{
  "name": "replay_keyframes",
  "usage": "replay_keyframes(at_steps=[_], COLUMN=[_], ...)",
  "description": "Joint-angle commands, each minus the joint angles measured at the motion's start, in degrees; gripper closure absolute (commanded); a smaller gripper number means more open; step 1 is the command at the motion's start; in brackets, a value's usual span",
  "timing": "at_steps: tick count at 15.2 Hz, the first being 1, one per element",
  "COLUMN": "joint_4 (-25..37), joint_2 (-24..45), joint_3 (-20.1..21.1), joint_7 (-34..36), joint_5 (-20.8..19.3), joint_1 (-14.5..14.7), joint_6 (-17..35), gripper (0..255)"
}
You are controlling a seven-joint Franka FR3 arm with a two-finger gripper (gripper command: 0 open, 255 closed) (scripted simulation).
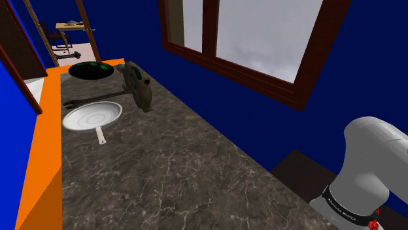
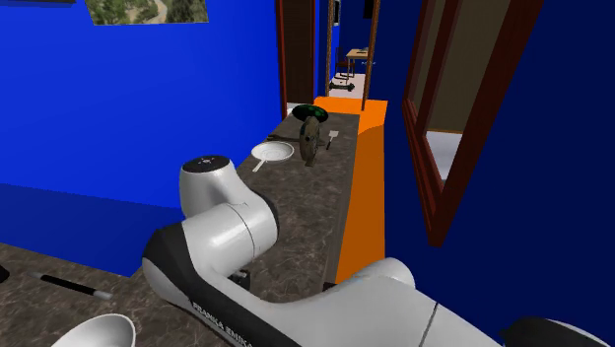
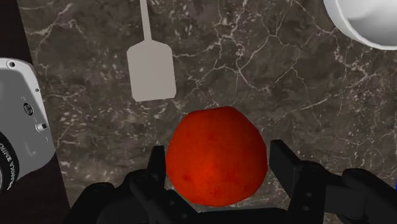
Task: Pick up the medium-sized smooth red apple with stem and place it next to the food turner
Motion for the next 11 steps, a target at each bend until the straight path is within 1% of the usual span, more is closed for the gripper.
replay_keyframes(at_steps=[1, 7, 11], joint_4=[0.8, 4.9, 8.9], joint_2=[-1.4, -3.9, -4.1], joint_3=[2.1, 8.2, 12.2], joint_7=[3.2, 12.3, 18.4], joint_5=[2.0, 7.4, 10.5], joint_1=[1.8, 5.6, 7.1], joint_6=[-1.0, -3.7, -4.6], gripper=[255, 255, 255])
